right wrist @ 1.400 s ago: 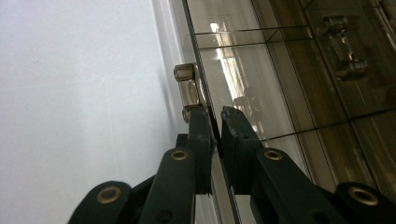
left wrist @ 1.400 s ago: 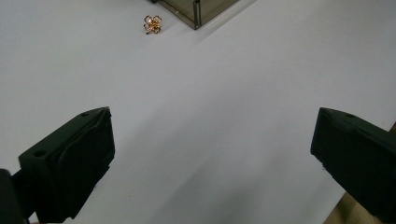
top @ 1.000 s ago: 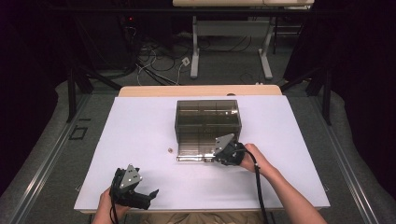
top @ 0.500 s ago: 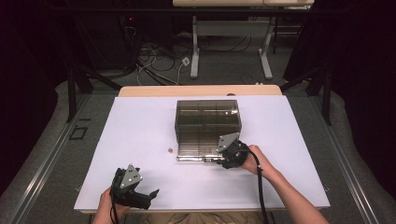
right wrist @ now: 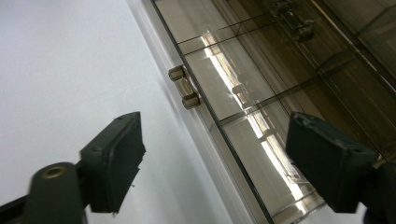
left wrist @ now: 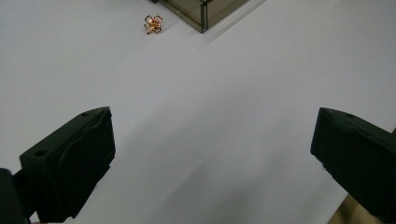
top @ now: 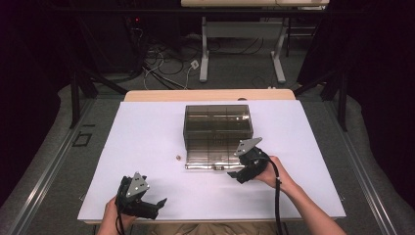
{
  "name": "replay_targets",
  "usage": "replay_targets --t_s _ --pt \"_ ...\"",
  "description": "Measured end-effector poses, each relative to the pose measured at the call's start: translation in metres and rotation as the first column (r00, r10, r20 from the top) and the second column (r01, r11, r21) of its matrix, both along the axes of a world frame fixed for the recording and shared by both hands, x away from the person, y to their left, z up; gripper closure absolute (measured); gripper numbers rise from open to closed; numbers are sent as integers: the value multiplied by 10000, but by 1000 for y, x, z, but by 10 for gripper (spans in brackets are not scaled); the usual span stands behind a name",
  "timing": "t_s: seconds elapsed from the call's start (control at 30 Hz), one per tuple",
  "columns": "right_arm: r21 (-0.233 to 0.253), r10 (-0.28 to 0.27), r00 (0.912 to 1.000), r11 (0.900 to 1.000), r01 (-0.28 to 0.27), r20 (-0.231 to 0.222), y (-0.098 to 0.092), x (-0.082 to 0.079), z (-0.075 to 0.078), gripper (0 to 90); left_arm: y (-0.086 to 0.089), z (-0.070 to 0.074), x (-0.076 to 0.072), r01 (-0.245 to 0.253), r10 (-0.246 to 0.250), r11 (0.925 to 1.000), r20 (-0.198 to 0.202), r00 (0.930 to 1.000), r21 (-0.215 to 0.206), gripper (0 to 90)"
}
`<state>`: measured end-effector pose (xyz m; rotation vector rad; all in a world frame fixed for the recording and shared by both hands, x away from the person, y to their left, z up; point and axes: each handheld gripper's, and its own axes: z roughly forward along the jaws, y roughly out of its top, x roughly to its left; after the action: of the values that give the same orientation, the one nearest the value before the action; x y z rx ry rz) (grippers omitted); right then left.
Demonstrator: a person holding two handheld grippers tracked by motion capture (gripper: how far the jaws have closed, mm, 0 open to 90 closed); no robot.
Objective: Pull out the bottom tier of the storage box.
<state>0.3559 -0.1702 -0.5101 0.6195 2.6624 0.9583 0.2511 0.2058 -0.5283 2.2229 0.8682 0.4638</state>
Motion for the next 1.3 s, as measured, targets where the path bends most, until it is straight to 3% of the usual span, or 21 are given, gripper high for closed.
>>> replay_targets --t_s 0.43,0.9,1.3 --pt "651 -778 9966 9947 793 -262 -24 -23 6 81 0 1 -1 -1 1 10000 7 10000 3 0" --pt "546 -1159 9927 9916 1177 -347 -42 -45 -3 1 2 1 -1 -34 34 10000 51 10000 -20 0" --pt "677 -1497 9887 9863 1501 -110 -54 -60 -9 0 1 0 0 -24 24 10000 -5 10000 -16 0"
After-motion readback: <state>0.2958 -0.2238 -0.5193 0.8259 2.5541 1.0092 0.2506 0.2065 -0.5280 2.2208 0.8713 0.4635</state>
